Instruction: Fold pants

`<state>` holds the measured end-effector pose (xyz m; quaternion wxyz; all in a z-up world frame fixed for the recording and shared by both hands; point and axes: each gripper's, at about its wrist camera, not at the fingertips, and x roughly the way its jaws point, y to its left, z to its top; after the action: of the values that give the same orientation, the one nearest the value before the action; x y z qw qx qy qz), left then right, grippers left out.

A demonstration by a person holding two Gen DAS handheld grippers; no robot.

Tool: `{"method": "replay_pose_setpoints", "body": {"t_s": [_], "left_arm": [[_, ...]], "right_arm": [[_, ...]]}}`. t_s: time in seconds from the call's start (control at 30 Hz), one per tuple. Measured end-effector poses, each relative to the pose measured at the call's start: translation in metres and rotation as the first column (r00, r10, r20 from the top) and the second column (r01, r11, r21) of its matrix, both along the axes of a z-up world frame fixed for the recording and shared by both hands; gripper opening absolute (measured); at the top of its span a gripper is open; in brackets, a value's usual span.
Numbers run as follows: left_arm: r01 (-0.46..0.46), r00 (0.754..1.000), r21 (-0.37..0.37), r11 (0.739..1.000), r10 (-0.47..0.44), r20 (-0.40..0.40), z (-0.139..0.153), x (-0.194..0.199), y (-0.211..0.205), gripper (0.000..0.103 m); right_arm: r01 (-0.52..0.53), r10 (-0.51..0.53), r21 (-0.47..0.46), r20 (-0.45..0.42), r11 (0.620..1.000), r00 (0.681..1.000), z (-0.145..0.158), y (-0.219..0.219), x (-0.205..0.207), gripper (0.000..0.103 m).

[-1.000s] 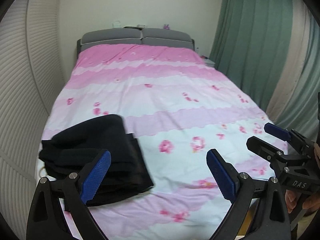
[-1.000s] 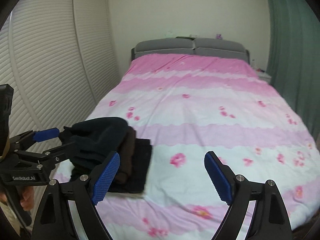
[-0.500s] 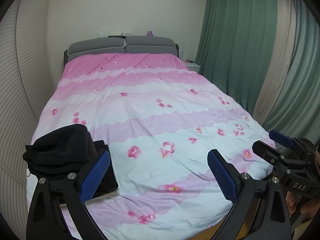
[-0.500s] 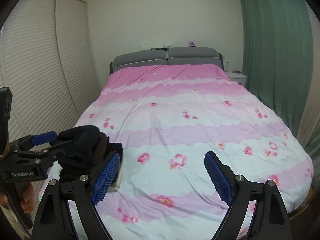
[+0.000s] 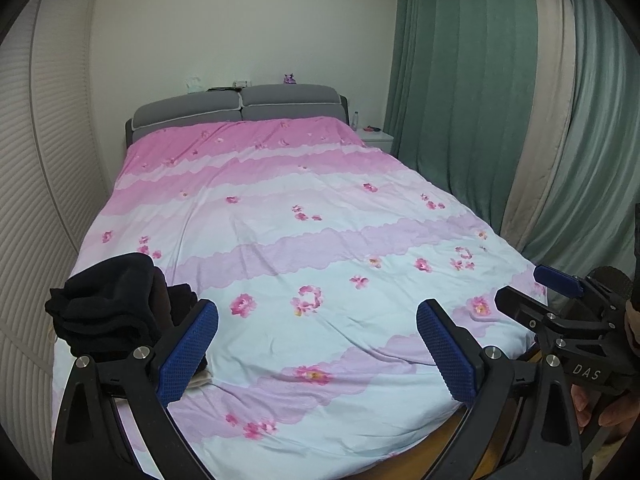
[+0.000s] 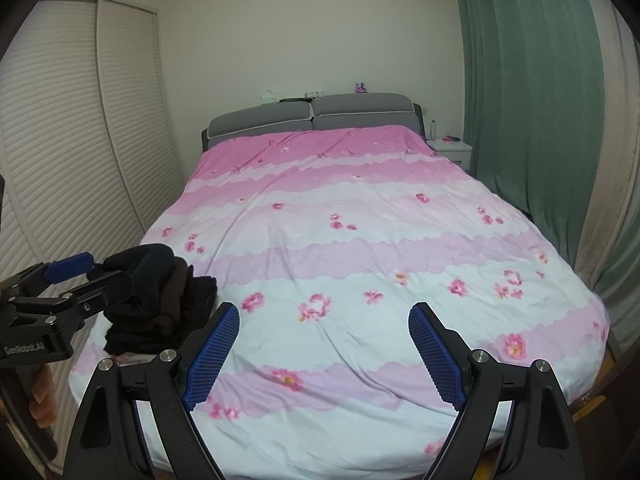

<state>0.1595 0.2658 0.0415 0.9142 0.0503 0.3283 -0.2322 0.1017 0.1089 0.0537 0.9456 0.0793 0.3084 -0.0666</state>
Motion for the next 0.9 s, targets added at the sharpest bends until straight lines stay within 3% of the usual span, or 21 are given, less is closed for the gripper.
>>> {"method": "replay_pose_setpoints", "body": {"t_s": [0.9], "left_arm": [[-0.074, 0.997, 0.02, 0.997, 0.073, 0.014, 0.002, -0.037, -0.038, 0.103]], "right_arm": [[-0.037, 0.037, 0.021, 0.007, 0.999, 0.999, -0.007, -0.037, -0.036, 0.087]]}}
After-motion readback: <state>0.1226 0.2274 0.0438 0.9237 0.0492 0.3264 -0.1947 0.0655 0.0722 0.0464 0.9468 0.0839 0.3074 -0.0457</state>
